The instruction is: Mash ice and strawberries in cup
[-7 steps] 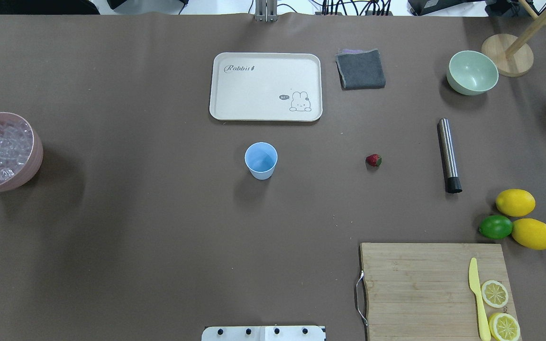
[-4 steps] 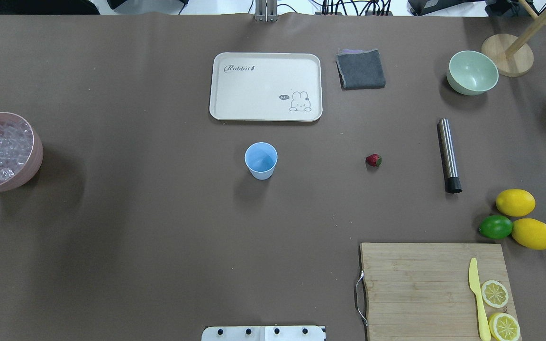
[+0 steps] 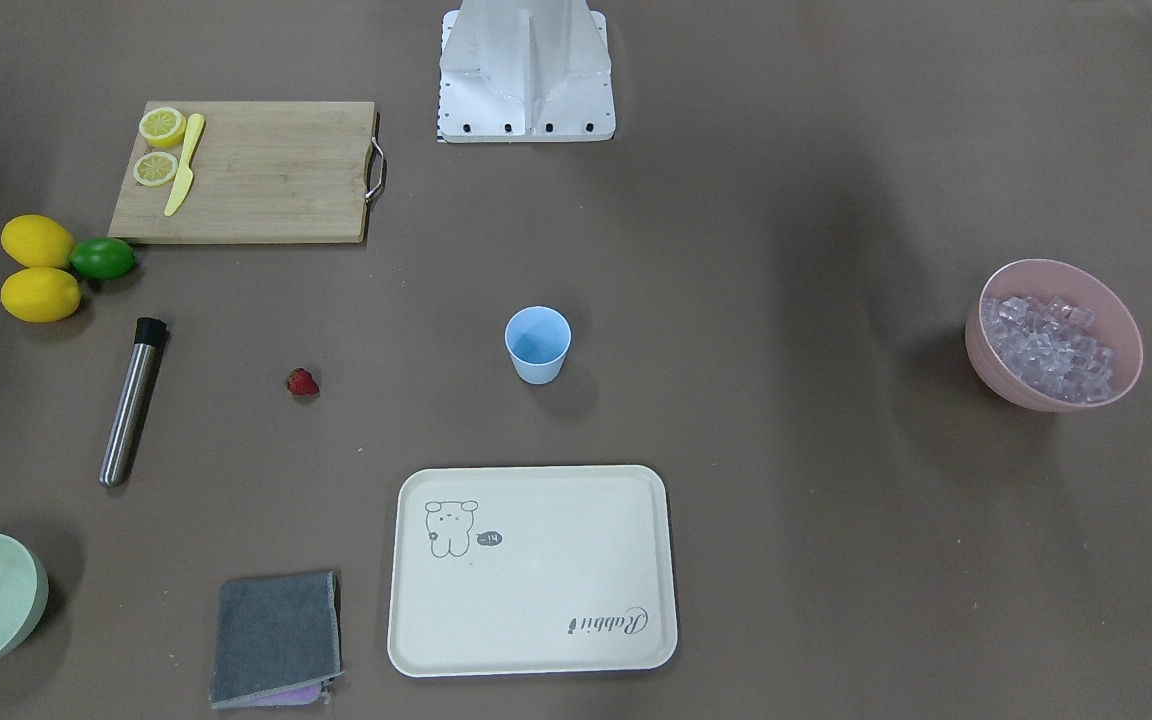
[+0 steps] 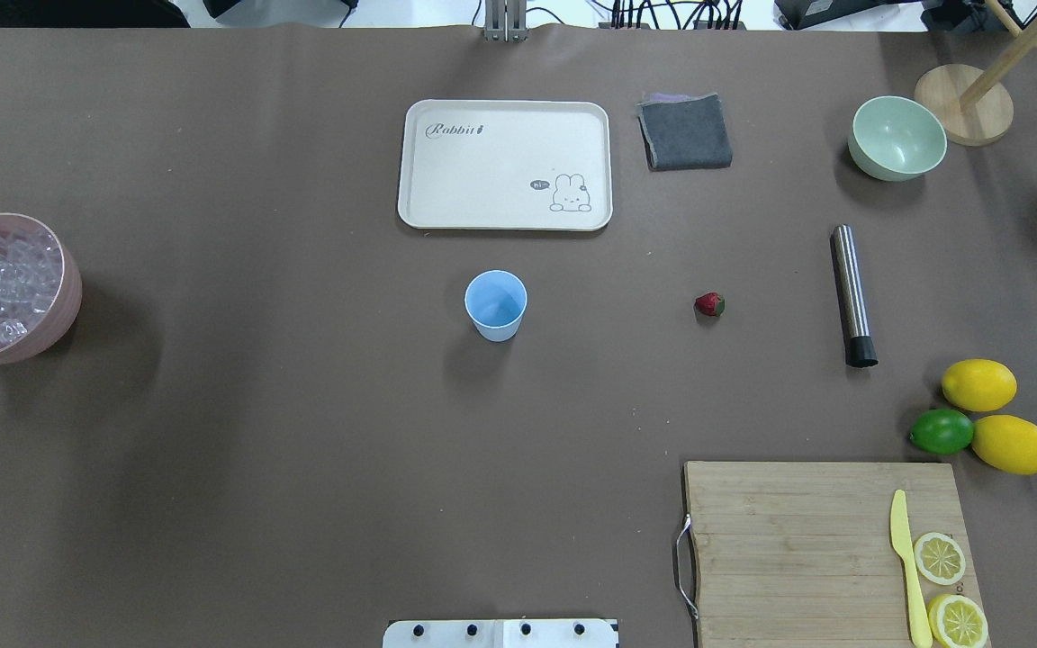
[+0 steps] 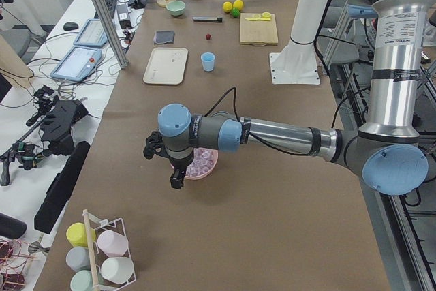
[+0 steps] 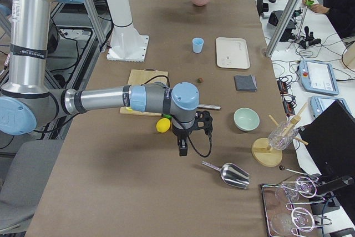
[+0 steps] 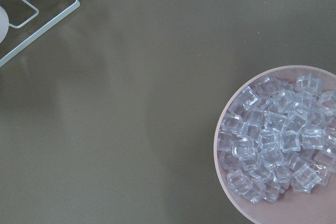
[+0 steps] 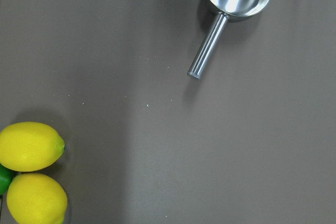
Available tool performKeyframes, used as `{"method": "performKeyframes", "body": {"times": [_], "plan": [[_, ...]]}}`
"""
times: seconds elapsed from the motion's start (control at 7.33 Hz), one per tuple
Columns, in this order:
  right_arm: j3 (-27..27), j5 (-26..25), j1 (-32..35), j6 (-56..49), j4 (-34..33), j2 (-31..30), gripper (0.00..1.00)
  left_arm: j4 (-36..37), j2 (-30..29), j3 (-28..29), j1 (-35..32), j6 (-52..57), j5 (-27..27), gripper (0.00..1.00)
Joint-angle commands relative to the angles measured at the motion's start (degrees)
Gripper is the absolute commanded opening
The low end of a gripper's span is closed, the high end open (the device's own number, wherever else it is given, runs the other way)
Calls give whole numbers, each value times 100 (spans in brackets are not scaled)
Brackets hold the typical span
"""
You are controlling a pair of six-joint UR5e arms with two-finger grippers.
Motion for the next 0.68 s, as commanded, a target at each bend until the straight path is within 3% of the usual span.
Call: {"method": "performKeyframes", "body": {"times": [0.0, 0.55], "plan": [[5, 0, -7, 0, -2, -8, 100, -294, 147, -12, 69, -10, -7, 98], [5, -9, 2, 0, 25, -17, 100, -356, 139, -12, 113, -36, -51, 98]]}}
